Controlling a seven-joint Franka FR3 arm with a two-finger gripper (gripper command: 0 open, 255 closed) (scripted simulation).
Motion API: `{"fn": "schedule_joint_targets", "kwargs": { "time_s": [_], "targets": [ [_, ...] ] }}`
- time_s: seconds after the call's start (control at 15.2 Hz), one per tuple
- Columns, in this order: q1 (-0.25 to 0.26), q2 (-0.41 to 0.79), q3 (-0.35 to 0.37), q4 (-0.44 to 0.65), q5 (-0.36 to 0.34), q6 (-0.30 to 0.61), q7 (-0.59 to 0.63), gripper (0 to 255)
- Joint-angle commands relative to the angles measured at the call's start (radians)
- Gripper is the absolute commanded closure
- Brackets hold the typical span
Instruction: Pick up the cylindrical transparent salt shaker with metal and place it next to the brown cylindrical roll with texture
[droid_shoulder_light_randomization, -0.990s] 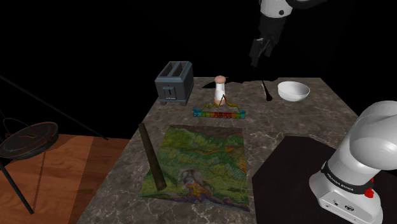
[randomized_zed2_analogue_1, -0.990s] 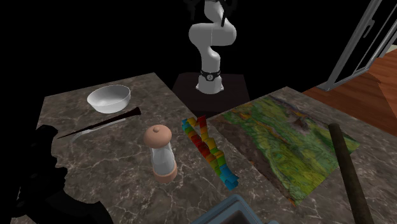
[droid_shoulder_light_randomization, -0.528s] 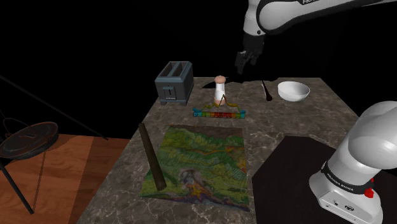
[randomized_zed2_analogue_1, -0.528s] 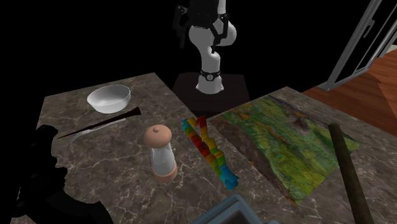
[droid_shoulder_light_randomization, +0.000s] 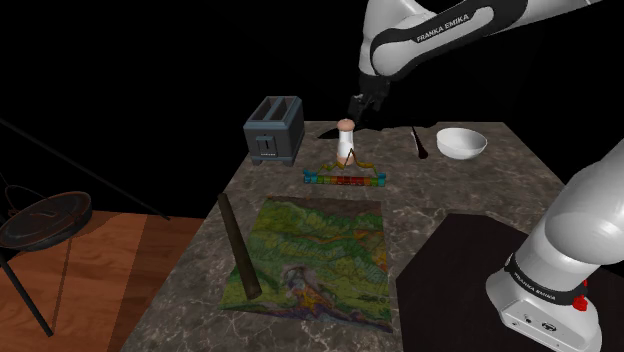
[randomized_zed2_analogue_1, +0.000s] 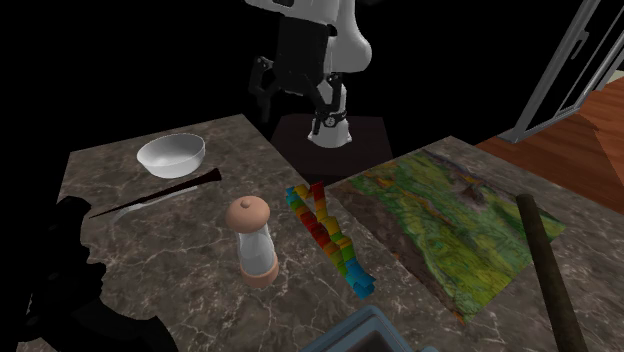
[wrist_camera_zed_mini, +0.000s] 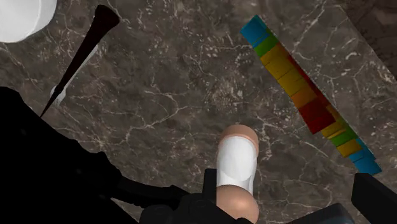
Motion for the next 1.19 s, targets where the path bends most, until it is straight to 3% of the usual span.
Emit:
{"fn": "schedule_joint_targets", "kwargs": {
  "time_s": [0.0,0.53,1.12],
  "targets": [
    [-0.011,0.066,-0.007,0.03,-0.014,0.043,0.007,0],
    [-0.031,0.346,-0.028,0.221,-0.063,0.156,0.053,0],
    [-0.036,0.42,-0.037,0.221,-0.078,0.231,0.063,0]
  ]
}}
